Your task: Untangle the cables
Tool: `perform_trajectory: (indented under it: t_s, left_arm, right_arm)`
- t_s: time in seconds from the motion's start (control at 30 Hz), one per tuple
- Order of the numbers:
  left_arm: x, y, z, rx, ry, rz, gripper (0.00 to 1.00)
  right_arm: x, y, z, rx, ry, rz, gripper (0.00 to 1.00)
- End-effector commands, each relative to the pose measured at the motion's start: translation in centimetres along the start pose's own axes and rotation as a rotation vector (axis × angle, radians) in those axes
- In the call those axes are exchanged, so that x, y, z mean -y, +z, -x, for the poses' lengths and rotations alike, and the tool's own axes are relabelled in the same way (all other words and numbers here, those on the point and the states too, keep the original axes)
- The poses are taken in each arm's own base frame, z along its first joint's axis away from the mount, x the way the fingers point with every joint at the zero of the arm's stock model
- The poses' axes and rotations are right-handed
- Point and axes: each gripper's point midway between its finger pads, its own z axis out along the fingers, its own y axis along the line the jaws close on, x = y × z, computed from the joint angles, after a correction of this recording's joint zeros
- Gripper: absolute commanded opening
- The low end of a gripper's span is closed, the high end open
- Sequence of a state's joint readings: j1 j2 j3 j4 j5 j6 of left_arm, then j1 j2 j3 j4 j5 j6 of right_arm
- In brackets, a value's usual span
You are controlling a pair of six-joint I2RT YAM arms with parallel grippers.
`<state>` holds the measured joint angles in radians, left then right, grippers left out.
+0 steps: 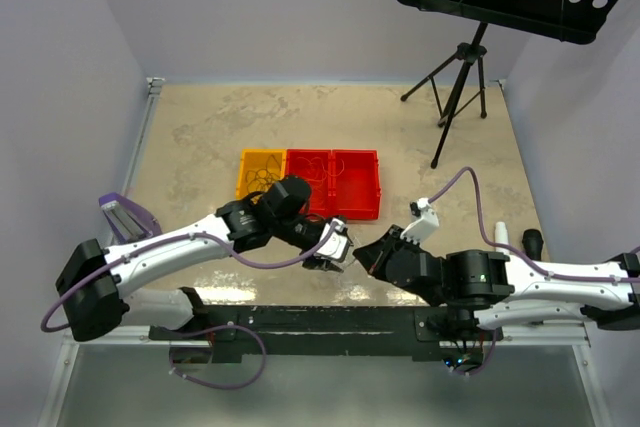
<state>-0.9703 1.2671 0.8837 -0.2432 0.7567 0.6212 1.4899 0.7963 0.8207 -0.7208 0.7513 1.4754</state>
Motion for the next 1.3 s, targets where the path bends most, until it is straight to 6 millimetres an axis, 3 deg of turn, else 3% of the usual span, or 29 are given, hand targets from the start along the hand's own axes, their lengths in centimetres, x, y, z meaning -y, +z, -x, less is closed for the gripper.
perform_trajectory:
  t_s: [0.0, 0.07, 0.23, 0.3, 0.53, 0.6, 0.63, 0.83, 0.9, 1.0, 1.13, 1.27]
  left_arm:
    - [0.5, -2.4, 4.0, 0.065, 0.031, 0.016, 0.65]
    - [0.6, -2.8, 4.0, 0.065, 0.021, 0.029, 0.56]
    - [0.2, -2.6, 3.3, 0.056, 0.022, 0.065, 0.12]
    - [-0.3, -2.5, 2.9, 0.048, 0.027, 0.093, 0.02]
    - [-1.8, -3.1, 3.4, 0.050, 0.035, 0.172, 0.00]
    - [-2.0, -3.4, 3.4, 0.053, 0.015, 0.187, 0.19]
    - [-1.9, -3.4, 3.3, 0.055, 0.010, 0.189, 0.23]
    - [-2.1, -3.7, 3.3, 0.062, 0.005, 0.212, 0.35]
    - [-2.2, -3.8, 3.5, 0.068, 0.012, 0.216, 0.29]
    - [-2.4, -3.9, 3.5, 0.067, 0.029, 0.229, 0.00]
    - [-3.6, -5.2, 3.4, 0.039, 0.053, 0.290, 0.00]
    - [-5.7, -7.8, 4.4, 0.010, 0.103, 0.403, 0.00]
  right_arm:
    - [-0.8, -0.5, 1.6, 0.051, 0.015, 0.021, 0.00]
    - [-0.9, -0.5, 1.6, 0.047, 0.009, 0.035, 0.00]
    - [-2.0, -0.6, 1.7, 0.048, -0.004, 0.088, 0.00]
    - [-2.5, -0.7, 1.7, 0.046, -0.012, 0.104, 0.00]
    - [-3.5, -0.8, 1.4, 0.033, -0.045, 0.135, 0.00]
    - [-3.7, -0.8, 1.4, 0.030, -0.050, 0.147, 0.00]
    - [-3.7, -0.7, 1.2, 0.028, -0.052, 0.149, 0.00]
    - [-4.4, -0.4, 0.5, 0.013, -0.068, 0.172, 0.00]
    - [-4.5, -0.2, 0.2, 0.006, -0.081, 0.172, 0.00]
    - [-4.5, 0.1, -0.2, -0.004, -0.097, 0.167, 0.00]
    - [-3.8, 0.3, -0.5, -0.010, -0.095, 0.146, 0.00]
    - [-2.6, 0.3, -0.7, -0.018, -0.089, 0.129, 0.00]
